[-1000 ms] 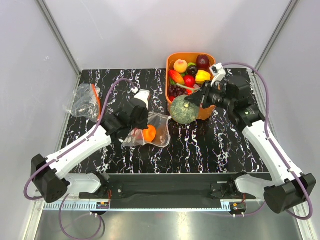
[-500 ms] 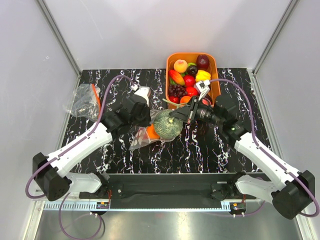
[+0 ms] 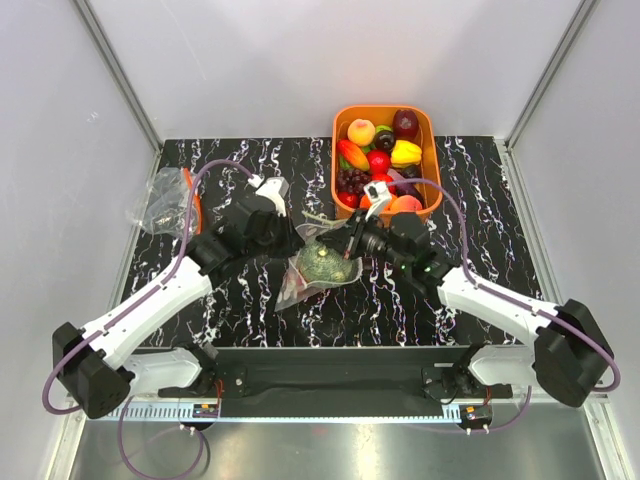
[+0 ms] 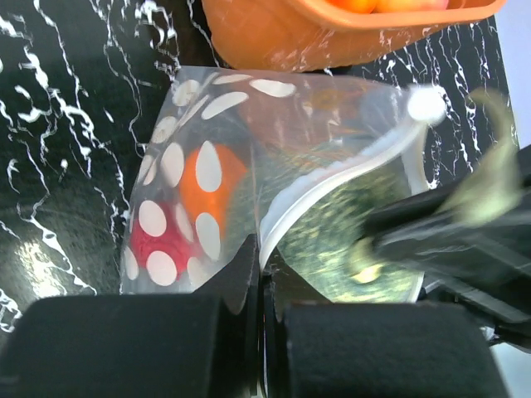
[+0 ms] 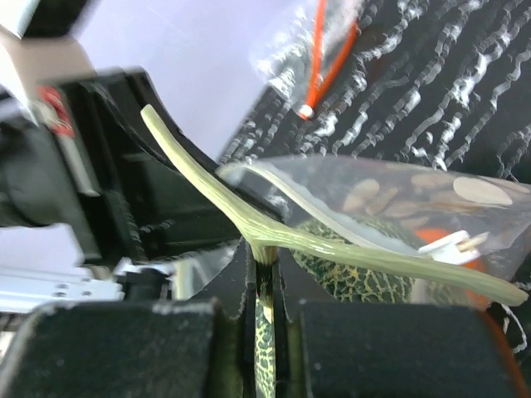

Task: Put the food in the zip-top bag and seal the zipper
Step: Place the fake fruit in the zipper food storage bag.

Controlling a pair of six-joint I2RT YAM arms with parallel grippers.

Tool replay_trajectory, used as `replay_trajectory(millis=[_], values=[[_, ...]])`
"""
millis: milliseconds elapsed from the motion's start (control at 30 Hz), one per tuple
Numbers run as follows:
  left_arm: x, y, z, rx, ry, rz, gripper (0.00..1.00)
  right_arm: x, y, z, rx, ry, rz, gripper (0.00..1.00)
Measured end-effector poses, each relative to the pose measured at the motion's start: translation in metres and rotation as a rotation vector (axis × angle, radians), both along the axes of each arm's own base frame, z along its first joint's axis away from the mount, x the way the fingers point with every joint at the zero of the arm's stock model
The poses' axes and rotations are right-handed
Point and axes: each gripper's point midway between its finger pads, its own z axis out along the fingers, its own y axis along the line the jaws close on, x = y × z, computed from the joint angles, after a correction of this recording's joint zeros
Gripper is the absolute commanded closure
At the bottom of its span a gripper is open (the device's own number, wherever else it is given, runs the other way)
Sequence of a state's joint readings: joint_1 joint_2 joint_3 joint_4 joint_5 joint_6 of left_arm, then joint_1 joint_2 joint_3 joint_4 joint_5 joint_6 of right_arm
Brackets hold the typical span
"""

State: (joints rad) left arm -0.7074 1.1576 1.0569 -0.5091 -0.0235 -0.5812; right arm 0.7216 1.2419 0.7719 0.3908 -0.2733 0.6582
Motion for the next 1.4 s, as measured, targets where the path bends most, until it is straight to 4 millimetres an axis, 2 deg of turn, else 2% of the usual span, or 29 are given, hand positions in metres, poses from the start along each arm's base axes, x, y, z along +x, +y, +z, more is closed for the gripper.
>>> replay_trajectory(millis=[133, 200, 400, 500, 567, 700, 800, 867, 967, 1167, 1400], values=[[0.0, 0.002, -0.005, -0.013, 0.022, 0.009, 1.0, -0.005, 0.009, -0.03, -0.069, 0.006, -0.036, 1.0], [0.0, 0.004, -0.004, -0.022, 0.02, 0.015, 1.0, -0.002, 0.008, -0.037, -0.088, 0.008, -0.077, 1.0], [0.0, 0.014, 0.001, -0.044, 0.005, 0.038, 1.0, 0.017, 0.003, -0.024, -0.064, -0.022, -0.19, 1.0], [0.002, 0.017, 0.002, -0.046, 0.003, 0.048, 1.0, 0.02, 0.015, -0.012, -0.041, -0.043, -0.195, 1.0], [0.004, 0.02, 0.001, -0.042, 0.003, 0.055, 1.0, 0.019, 0.025, -0.013, -0.033, -0.049, -0.183, 1.0], [0.006, 0.033, 0.001, -0.023, 0.001, 0.078, 1.0, 0.008, 0.044, -0.04, -0.082, -0.026, -0.151, 1.0], [0.01, 0.044, -0.001, -0.004, 0.003, 0.102, 1.0, -0.014, 0.057, -0.057, -0.139, -0.036, -0.11, 1.0], [0.012, 0.05, -0.003, 0.01, 0.006, 0.112, 1.0, -0.03, 0.065, -0.064, -0.174, -0.052, -0.07, 1.0], [0.012, 0.056, -0.005, 0.024, 0.012, 0.121, 1.0, -0.043, 0.069, -0.069, -0.206, -0.083, -0.041, 1.0], [0.006, 0.064, -0.004, 0.064, 0.009, 0.104, 1.0, -0.046, 0.064, -0.091, -0.312, -0.094, -0.015, 1.0], [0.003, 0.064, 0.011, 0.089, -0.02, 0.047, 1.0, -0.041, 0.09, -0.116, -0.425, -0.057, 0.055, 1.0]])
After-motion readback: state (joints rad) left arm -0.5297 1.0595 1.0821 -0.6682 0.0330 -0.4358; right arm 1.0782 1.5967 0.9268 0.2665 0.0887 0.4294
